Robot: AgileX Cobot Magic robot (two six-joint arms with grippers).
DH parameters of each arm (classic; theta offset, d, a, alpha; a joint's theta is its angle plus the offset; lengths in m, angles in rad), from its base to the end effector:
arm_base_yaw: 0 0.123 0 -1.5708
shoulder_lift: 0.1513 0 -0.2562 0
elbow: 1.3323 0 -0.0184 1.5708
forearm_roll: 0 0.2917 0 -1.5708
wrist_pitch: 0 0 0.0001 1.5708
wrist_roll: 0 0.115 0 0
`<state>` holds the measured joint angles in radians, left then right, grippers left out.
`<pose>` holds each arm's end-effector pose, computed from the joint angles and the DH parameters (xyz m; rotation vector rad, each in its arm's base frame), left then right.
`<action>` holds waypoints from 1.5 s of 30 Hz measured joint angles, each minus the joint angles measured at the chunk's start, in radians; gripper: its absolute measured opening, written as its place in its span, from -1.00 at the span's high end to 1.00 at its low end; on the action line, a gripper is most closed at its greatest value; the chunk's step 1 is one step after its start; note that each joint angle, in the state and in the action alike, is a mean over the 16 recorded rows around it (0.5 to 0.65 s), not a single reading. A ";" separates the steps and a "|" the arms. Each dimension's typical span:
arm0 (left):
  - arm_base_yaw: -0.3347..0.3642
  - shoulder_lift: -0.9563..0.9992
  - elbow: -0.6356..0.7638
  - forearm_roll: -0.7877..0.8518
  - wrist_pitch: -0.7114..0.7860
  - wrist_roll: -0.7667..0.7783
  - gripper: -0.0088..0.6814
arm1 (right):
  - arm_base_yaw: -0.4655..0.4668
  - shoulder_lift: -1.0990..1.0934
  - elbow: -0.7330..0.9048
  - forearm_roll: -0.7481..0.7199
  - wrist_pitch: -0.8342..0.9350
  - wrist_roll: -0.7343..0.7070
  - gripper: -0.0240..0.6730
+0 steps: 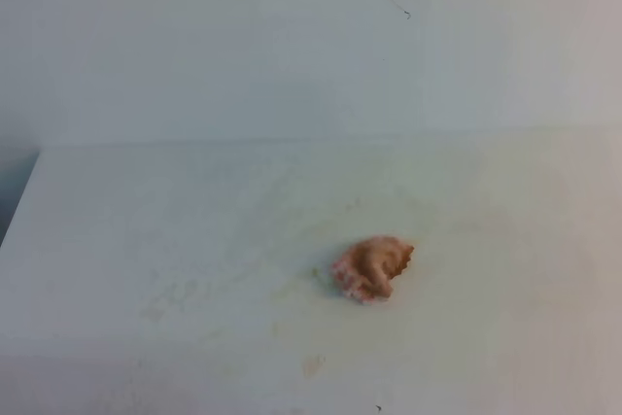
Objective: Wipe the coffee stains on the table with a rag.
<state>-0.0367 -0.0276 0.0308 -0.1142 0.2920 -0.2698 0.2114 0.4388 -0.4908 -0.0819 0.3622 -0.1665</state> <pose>0.1471 -0.0092 0.1738 -0.2813 1.7664 -0.3287 0.1821 0.0357 0.2989 -0.3837 1.7513 -0.0487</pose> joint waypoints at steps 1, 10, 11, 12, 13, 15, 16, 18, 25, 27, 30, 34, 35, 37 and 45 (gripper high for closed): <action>0.000 0.000 0.000 0.000 0.000 0.000 0.97 | -0.022 -0.037 0.040 0.000 -0.005 0.001 0.93; 0.000 0.000 0.000 -0.001 0.000 0.000 0.97 | -0.171 -0.334 0.393 0.008 -0.021 0.007 0.93; 0.000 0.000 0.000 -0.001 0.000 0.000 0.97 | -0.179 -0.355 0.419 0.009 -0.019 0.007 0.93; 0.000 0.000 0.000 -0.001 0.000 0.000 0.97 | -0.185 -0.373 0.442 0.010 -0.017 0.008 0.93; 0.000 0.000 0.000 -0.001 0.000 0.000 0.97 | -0.190 -0.390 0.462 0.011 -0.014 0.009 0.93; 0.000 0.000 0.000 -0.001 0.000 0.000 0.97 | -0.195 -0.417 0.492 0.013 -0.007 0.011 0.93; 0.000 0.000 0.000 -0.001 0.000 0.000 0.97 | -0.196 -0.427 0.502 0.014 -0.003 0.013 0.93; 0.000 0.001 0.000 -0.001 0.000 0.000 0.97 | -0.197 -0.441 0.512 0.016 0.004 0.015 0.93; 0.000 0.001 0.000 0.000 0.000 0.000 0.97 | -0.199 -0.450 0.514 0.017 0.010 0.023 0.93; 0.000 0.001 0.000 0.000 0.000 0.000 0.97 | -0.199 -0.450 0.514 0.017 0.010 0.025 0.93; 0.000 0.001 0.000 0.000 0.000 0.000 0.97 | -0.199 -0.450 0.514 0.017 0.010 0.026 0.93; 0.000 0.001 0.000 0.000 0.000 0.000 0.97 | -0.199 -0.450 0.514 0.017 0.010 0.026 0.93; 0.000 0.001 0.000 0.000 0.000 0.000 0.97 | -0.199 -0.450 0.514 0.017 0.010 0.026 0.93; 0.000 0.001 0.000 0.000 0.000 0.000 0.97 | -0.199 -0.450 0.514 0.017 0.010 0.027 0.93; 0.000 0.001 0.000 0.000 0.000 0.000 0.97 | -0.199 -0.450 0.514 0.017 0.010 0.027 0.93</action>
<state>-0.0367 -0.0264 0.0308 -0.1143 0.2920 -0.2698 0.0125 -0.0112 0.0235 -0.0645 0.3723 -0.1392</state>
